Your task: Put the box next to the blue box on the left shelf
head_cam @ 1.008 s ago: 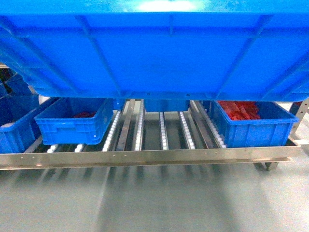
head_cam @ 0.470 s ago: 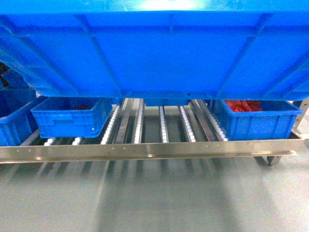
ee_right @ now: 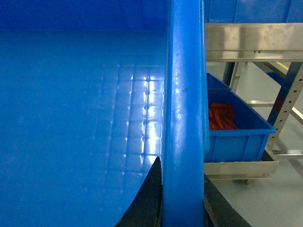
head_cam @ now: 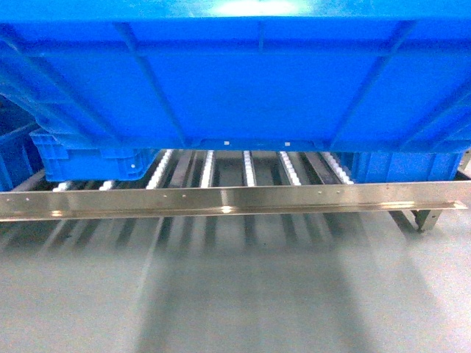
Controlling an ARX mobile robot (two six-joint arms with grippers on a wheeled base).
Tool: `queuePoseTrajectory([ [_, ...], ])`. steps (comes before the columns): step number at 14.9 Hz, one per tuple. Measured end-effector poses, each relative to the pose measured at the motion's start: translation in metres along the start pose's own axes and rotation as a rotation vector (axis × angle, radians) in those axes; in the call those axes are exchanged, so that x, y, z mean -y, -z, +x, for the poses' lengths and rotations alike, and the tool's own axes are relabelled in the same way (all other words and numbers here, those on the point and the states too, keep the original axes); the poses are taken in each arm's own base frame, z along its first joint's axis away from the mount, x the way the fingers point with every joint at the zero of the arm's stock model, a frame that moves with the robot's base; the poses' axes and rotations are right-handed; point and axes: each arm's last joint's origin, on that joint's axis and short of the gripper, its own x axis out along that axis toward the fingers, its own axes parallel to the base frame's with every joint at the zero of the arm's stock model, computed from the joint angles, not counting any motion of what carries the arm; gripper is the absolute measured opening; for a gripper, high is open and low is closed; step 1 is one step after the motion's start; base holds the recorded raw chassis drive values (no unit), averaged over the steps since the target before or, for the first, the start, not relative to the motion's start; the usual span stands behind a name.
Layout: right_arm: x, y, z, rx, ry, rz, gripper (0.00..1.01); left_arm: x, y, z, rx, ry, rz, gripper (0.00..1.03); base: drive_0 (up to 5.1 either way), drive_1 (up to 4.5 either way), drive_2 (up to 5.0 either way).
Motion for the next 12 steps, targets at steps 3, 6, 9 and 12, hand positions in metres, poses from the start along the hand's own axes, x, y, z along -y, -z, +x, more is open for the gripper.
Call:
queuePoseTrajectory([
  [3, 0.0, 0.0, 0.0, 0.0, 0.0, 0.0, 0.09, 0.0, -0.0001, 0.0, 0.001, 0.0, 0.0, 0.17, 0.0, 0.0, 0.0],
  [6, 0.0, 0.0, 0.0, 0.0, 0.0, 0.0, 0.09, 0.0, 0.0001, 0.0, -0.001, 0.001, 0.0, 0.17, 0.0, 0.0, 0.0],
  [9, 0.0, 0.0, 0.0, 0.0, 0.0, 0.0, 0.09, 0.0, 0.0, 0.0, 0.0, 0.001, 0.0, 0.17, 0.0, 0.0, 0.0],
  [12, -0.0001, 0.0003, 0.0, -0.002, -0.001, -0.001, 0.09, 0.0, 0.0002, 0.0, -0.002, 0.0, 0.0, 0.17, 0.0, 0.0, 0.0],
])
